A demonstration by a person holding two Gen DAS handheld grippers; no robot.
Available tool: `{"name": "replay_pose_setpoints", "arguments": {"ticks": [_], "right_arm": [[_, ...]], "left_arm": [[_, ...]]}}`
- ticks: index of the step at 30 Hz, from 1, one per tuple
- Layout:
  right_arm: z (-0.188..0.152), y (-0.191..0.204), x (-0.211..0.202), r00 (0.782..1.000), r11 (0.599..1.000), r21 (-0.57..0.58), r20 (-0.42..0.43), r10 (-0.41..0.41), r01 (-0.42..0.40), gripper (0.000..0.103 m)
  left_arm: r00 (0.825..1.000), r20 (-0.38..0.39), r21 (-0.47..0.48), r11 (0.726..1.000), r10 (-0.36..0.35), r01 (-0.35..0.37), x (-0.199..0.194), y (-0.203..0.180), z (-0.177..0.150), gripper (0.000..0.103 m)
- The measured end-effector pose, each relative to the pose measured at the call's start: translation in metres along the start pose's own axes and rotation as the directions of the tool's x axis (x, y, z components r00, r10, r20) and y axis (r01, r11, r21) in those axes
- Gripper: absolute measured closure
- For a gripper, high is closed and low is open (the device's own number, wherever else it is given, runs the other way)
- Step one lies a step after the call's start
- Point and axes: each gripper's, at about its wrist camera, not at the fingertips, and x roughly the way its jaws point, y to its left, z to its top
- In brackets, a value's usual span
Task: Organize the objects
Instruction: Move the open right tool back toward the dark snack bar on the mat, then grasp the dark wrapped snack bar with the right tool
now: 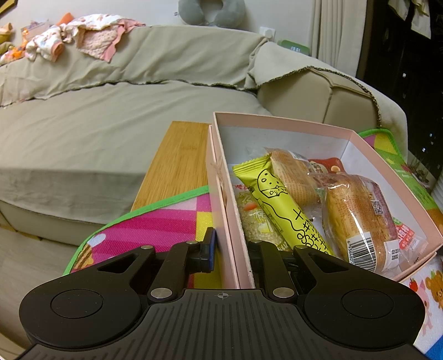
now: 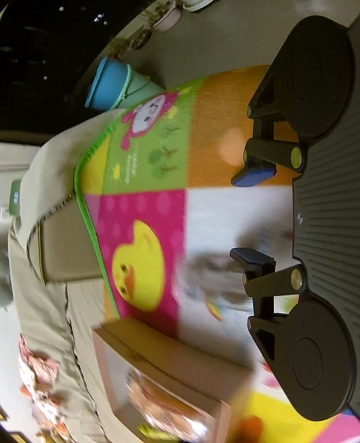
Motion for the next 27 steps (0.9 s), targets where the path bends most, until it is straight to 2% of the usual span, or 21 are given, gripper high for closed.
{"name": "replay_pose_setpoints", "arguments": {"ticks": [3, 5, 8, 10, 12, 15, 17, 21, 23, 25, 27], "right_arm": [[-0.013, 0.005, -0.016, 0.998, 0.998, -0.009, -0.022, 0.059, -0.059, 0.054], [-0.016, 0.007, -0.023, 0.997, 0.998, -0.007, -0.023, 0.068, -0.068, 0.054], [-0.012, 0.006, -0.032, 0.995, 0.993, 0.051, -0.002, 0.104, -0.104, 0.053], [-0.007, 0.008, -0.032, 0.990, 0.987, 0.085, 0.010, 0.139, -0.139, 0.047], [0.000, 0.013, -0.025, 0.987, 0.981, 0.112, 0.020, 0.158, -0.159, 0.047], [0.012, 0.021, -0.002, 0.989, 0.977, 0.149, 0.014, 0.150, -0.150, 0.047], [0.020, 0.024, 0.013, 0.990, 0.973, 0.180, 0.011, 0.142, -0.142, 0.041], [0.035, 0.035, 0.028, 0.993, 0.983, 0.142, 0.034, 0.114, -0.118, 0.040], [0.036, 0.044, 0.030, 0.996, 0.993, 0.080, 0.027, 0.081, -0.082, 0.046], [0.033, 0.050, 0.027, 0.998, 0.998, 0.017, 0.020, 0.052, -0.053, 0.059], [0.027, 0.049, 0.019, 0.998, 0.998, -0.011, 0.010, 0.056, -0.056, 0.062]], "left_arm": [[1.000, 0.000, 0.001, 1.000, 0.000, 0.000, 0.000, 0.000, 0.000, 0.088], [1.000, 0.000, 0.000, 1.000, 0.000, 0.000, 0.000, 0.000, 0.000, 0.088], [1.000, 0.000, 0.000, 1.000, 0.000, 0.000, 0.000, 0.000, 0.000, 0.088], [1.000, 0.000, 0.000, 1.000, 0.000, 0.000, 0.000, 0.000, 0.000, 0.088], [1.000, 0.000, 0.000, 1.000, -0.001, 0.001, 0.000, 0.000, 0.000, 0.088], [1.000, -0.001, 0.002, 1.000, -0.001, 0.001, 0.000, 0.000, 0.000, 0.088], [1.000, -0.001, 0.002, 1.000, -0.001, 0.001, 0.000, 0.001, -0.001, 0.088], [1.000, 0.000, 0.003, 1.000, -0.003, 0.003, 0.000, 0.001, -0.002, 0.088], [1.000, 0.002, 0.003, 1.000, -0.007, 0.007, -0.001, 0.002, -0.003, 0.088], [1.000, 0.003, 0.003, 1.000, -0.010, 0.010, 0.000, 0.003, -0.003, 0.088], [1.000, 0.005, 0.002, 1.000, -0.011, 0.011, -0.001, 0.003, -0.003, 0.089]]}}
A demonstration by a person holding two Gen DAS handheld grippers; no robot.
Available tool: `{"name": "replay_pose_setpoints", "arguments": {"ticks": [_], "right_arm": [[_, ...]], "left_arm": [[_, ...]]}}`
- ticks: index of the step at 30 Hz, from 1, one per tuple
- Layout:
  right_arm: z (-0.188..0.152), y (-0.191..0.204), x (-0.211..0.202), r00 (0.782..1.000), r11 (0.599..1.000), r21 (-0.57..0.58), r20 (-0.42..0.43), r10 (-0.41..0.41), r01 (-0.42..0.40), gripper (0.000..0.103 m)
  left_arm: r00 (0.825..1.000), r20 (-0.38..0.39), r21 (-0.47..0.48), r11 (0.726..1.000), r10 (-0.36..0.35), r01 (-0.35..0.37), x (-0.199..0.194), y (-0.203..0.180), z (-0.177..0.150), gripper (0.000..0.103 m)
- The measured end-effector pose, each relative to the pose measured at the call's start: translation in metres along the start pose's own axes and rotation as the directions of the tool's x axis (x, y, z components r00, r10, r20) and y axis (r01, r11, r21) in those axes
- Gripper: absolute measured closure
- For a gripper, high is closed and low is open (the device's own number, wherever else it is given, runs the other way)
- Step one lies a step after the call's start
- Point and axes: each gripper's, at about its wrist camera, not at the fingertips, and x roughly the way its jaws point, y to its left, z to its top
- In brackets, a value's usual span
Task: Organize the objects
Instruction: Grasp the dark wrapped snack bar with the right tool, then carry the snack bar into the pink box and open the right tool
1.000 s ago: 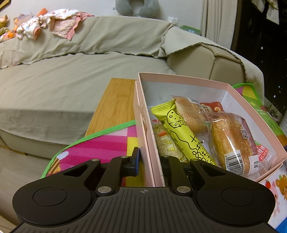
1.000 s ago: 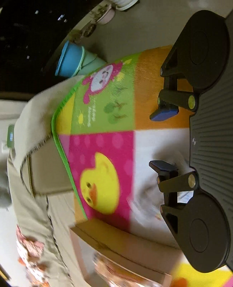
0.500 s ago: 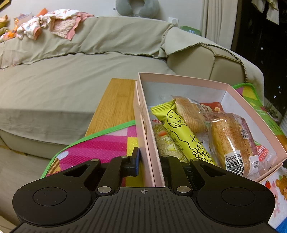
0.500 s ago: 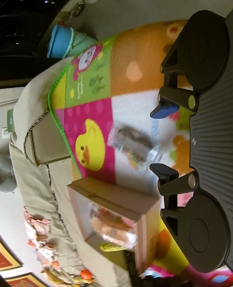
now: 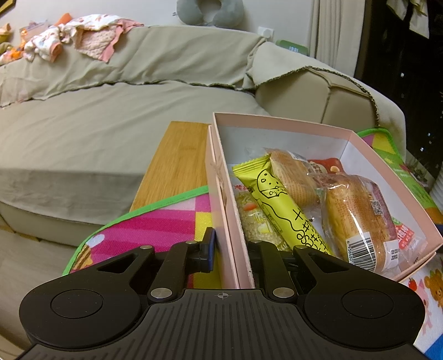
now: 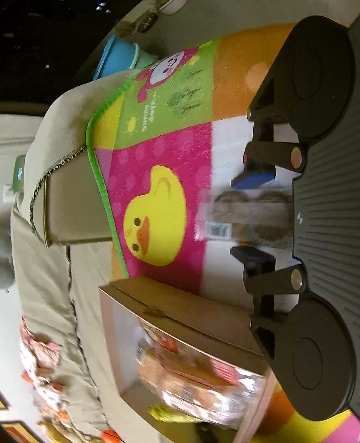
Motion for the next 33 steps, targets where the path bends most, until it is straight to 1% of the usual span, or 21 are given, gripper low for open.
{"name": "replay_pose_setpoints", "arguments": {"ticks": [2, 5, 8, 11, 15, 17, 20, 23, 25, 27, 29, 33], "right_arm": [[-0.007, -0.002, -0.009, 1.000, 1.000, -0.007, -0.020, 0.012, -0.012, 0.063], [-0.021, -0.003, -0.025, 0.999, 0.999, -0.034, -0.049, 0.008, -0.010, 0.066], [-0.033, 0.000, -0.047, 0.997, 0.998, -0.047, -0.076, 0.031, -0.035, 0.067], [-0.040, 0.006, -0.074, 0.997, 0.996, -0.060, -0.058, 0.060, -0.063, 0.067], [-0.035, 0.017, -0.111, 0.995, 0.992, -0.082, 0.003, 0.097, -0.097, 0.067], [-0.024, 0.022, -0.129, 0.991, 0.989, -0.086, 0.048, 0.127, -0.122, 0.067], [-0.001, 0.031, -0.153, 0.977, 0.982, -0.094, 0.126, 0.172, -0.161, 0.067], [0.031, 0.042, -0.167, 0.956, 0.974, -0.107, 0.199, 0.216, -0.197, 0.067], [0.051, 0.050, -0.168, 0.942, 0.969, -0.118, 0.235, 0.241, -0.219, 0.066], [0.072, 0.059, -0.163, 0.932, 0.968, -0.125, 0.268, 0.246, -0.219, 0.066], [0.092, 0.067, -0.150, 0.929, 0.968, -0.116, 0.278, 0.246, -0.222, 0.066], [0.116, 0.082, -0.113, 0.934, 0.972, -0.101, 0.274, 0.231, -0.211, 0.066]], "left_arm": [[1.000, 0.000, 0.000, 1.000, 0.000, 0.000, 0.000, 0.000, 0.000, 0.089], [1.000, 0.000, 0.000, 1.000, 0.000, 0.000, 0.000, 0.000, 0.000, 0.089], [1.000, 0.000, 0.000, 1.000, 0.000, 0.000, 0.000, 0.000, 0.000, 0.089], [1.000, -0.002, -0.002, 1.000, 0.001, -0.001, 0.000, 0.000, 0.000, 0.089], [1.000, -0.002, -0.003, 1.000, 0.000, 0.000, 0.000, 0.000, 0.000, 0.089], [1.000, -0.001, -0.007, 1.000, 0.000, 0.000, -0.001, 0.000, 0.000, 0.089], [1.000, 0.001, -0.013, 1.000, -0.001, 0.001, -0.001, 0.001, -0.001, 0.089], [1.000, 0.001, -0.012, 1.000, -0.002, 0.002, -0.001, 0.001, 0.000, 0.089], [1.000, 0.001, -0.012, 1.000, -0.002, 0.002, -0.001, 0.001, -0.001, 0.089], [1.000, 0.002, -0.013, 1.000, -0.003, 0.003, -0.001, 0.001, -0.001, 0.089], [1.000, 0.004, -0.011, 1.000, -0.005, 0.005, -0.002, 0.001, -0.001, 0.089], [1.000, 0.007, -0.014, 1.000, -0.011, 0.011, -0.002, 0.001, -0.001, 0.089]]}}
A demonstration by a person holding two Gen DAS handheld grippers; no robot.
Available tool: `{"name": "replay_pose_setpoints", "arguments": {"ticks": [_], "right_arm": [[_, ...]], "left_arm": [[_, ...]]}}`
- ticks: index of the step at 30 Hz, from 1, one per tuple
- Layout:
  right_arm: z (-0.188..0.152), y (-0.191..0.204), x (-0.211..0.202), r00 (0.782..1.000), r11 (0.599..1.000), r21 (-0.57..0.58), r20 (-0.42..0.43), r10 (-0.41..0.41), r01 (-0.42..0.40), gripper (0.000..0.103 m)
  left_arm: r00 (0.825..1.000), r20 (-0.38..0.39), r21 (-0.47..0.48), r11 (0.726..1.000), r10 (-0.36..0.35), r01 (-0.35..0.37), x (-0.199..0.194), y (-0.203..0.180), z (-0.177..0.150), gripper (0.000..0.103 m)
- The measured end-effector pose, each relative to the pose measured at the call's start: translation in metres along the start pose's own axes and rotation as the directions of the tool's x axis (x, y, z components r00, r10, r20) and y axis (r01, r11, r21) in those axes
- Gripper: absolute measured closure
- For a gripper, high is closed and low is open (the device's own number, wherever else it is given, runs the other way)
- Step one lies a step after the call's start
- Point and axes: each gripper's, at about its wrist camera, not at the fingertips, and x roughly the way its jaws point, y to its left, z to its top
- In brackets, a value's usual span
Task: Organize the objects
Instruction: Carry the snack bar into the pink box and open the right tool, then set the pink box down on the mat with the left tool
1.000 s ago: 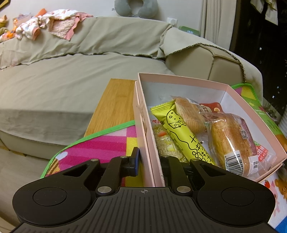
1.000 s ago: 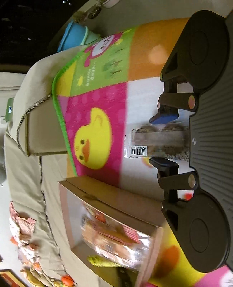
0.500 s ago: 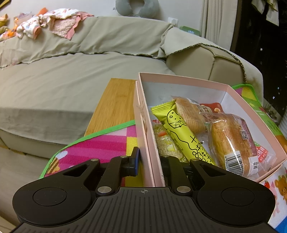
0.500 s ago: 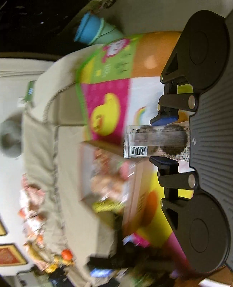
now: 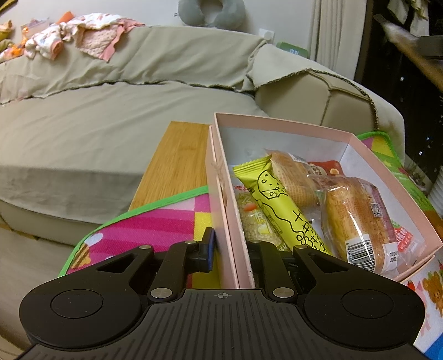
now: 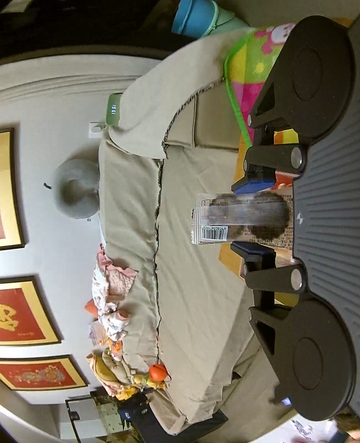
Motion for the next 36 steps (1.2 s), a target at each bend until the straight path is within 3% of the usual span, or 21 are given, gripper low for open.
{"name": "replay_pose_setpoints", "arguments": {"ticks": [8, 15, 21, 28, 30, 32, 36], "right_arm": [[-0.018, -0.010, 0.052, 0.997, 0.999, 0.040, -0.072, -0.019, 0.022, 0.060], [-0.054, -0.015, 0.035, 0.992, 0.998, -0.055, -0.116, -0.048, 0.041, 0.037], [-0.101, -0.008, 0.006, 0.985, 0.982, -0.185, -0.163, -0.056, 0.025, 0.030], [-0.143, -0.015, -0.018, 0.982, 0.994, -0.099, -0.177, -0.059, 0.042, 0.022], [-0.151, -0.019, -0.023, 0.982, 0.997, -0.056, -0.178, -0.069, 0.060, 0.022], [-0.159, -0.022, -0.027, 0.980, 0.995, -0.027, -0.174, -0.097, 0.093, 0.019], [-0.176, -0.024, -0.041, 0.974, 0.983, 0.003, -0.137, -0.182, 0.184, 0.008]], "left_arm": [[1.000, 0.000, 0.001, 1.000, -0.005, 0.005, 0.000, 0.001, 0.001, 0.088], [1.000, 0.000, 0.001, 1.000, -0.003, 0.003, 0.000, 0.000, 0.001, 0.088], [1.000, -0.003, 0.013, 1.000, 0.000, 0.000, 0.001, -0.001, 0.001, 0.088], [0.999, -0.017, 0.044, 0.998, 0.050, -0.049, 0.002, -0.005, 0.006, 0.083], [0.998, -0.019, 0.037, 0.998, 0.060, -0.059, -0.002, -0.004, 0.009, 0.075], [0.997, -0.002, 0.028, 0.997, 0.077, -0.077, -0.011, -0.001, 0.011, 0.059], [0.991, 0.063, 0.047, 0.991, 0.121, -0.125, -0.041, -0.003, 0.008, 0.048]]}}
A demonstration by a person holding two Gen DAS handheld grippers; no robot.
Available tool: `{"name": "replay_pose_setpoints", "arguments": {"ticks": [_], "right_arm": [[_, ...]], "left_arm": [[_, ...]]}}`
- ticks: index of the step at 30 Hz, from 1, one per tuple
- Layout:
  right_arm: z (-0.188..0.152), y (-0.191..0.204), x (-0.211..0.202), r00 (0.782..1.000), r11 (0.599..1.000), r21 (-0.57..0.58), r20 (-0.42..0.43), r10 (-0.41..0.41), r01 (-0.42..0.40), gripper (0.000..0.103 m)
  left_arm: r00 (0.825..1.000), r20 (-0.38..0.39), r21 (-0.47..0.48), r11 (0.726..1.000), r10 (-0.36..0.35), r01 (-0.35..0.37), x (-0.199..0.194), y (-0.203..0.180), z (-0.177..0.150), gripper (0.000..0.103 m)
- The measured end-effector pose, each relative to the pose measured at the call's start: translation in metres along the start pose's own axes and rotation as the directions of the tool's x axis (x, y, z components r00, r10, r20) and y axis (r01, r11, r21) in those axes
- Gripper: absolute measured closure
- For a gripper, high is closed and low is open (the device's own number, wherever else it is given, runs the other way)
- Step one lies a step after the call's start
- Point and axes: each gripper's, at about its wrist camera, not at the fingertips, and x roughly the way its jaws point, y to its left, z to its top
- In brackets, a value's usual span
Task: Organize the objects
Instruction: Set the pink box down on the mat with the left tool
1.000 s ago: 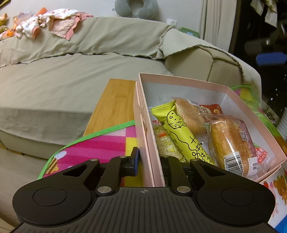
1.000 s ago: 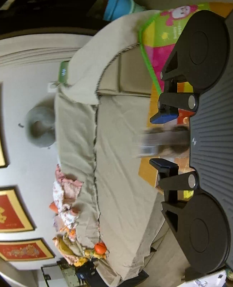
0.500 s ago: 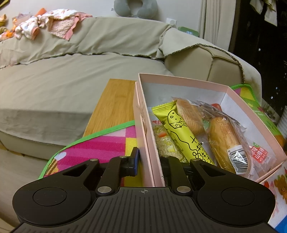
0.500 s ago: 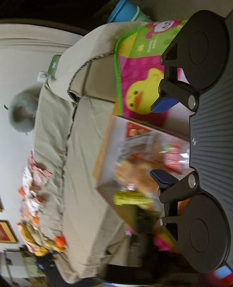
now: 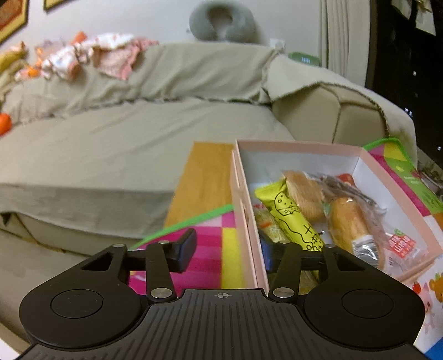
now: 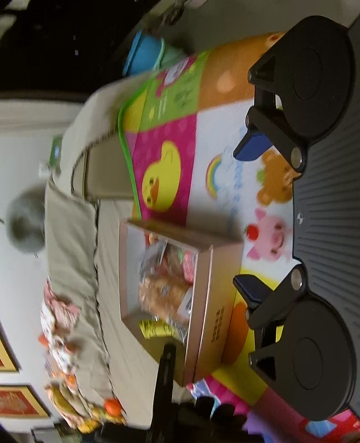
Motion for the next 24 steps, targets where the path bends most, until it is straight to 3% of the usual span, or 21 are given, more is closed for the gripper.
{"name": "replay_pose_setpoints", "arguments": {"ticks": [3, 6, 9, 14, 18, 21, 24], "right_arm": [[-0.016, -0.004, -0.008, 1.000, 0.998, 0.058, 0.021, -0.007, 0.006, 0.001], [-0.033, -0.001, -0.013, 1.000, 0.997, 0.082, 0.010, -0.003, 0.002, 0.000], [-0.050, 0.007, -0.019, 1.000, 0.997, 0.081, 0.009, 0.014, -0.015, 0.000], [-0.074, 0.018, -0.014, 1.000, 0.997, 0.080, -0.020, 0.004, -0.003, 0.000], [-0.079, 0.031, -0.010, 0.999, 0.999, 0.010, -0.032, -0.044, 0.044, 0.000], [-0.081, 0.028, -0.012, 0.999, 0.999, 0.033, -0.027, -0.036, 0.036, 0.000], [-0.085, 0.028, -0.015, 0.996, 0.995, 0.055, -0.023, -0.083, 0.084, 0.000]], "left_arm": [[0.996, 0.078, 0.012, 0.999, 0.039, -0.040, -0.029, -0.006, -0.008, 0.048], [0.985, 0.158, 0.022, 0.997, 0.074, -0.079, -0.067, -0.015, -0.021, 0.053], [0.978, 0.201, 0.018, 0.998, 0.050, -0.055, -0.102, -0.022, -0.047, 0.053], [0.994, 0.100, 0.009, 0.999, -0.050, 0.050, -0.127, -0.041, -0.103, 0.053], [0.996, 0.057, 0.026, 0.998, -0.064, 0.063, -0.126, -0.059, -0.132, 0.053], [0.996, 0.023, 0.024, 0.996, -0.089, 0.088, -0.119, -0.065, -0.141, 0.053], [0.997, 0.036, 0.040, 0.997, -0.074, 0.072, -0.115, -0.073, -0.148, 0.053]]}}
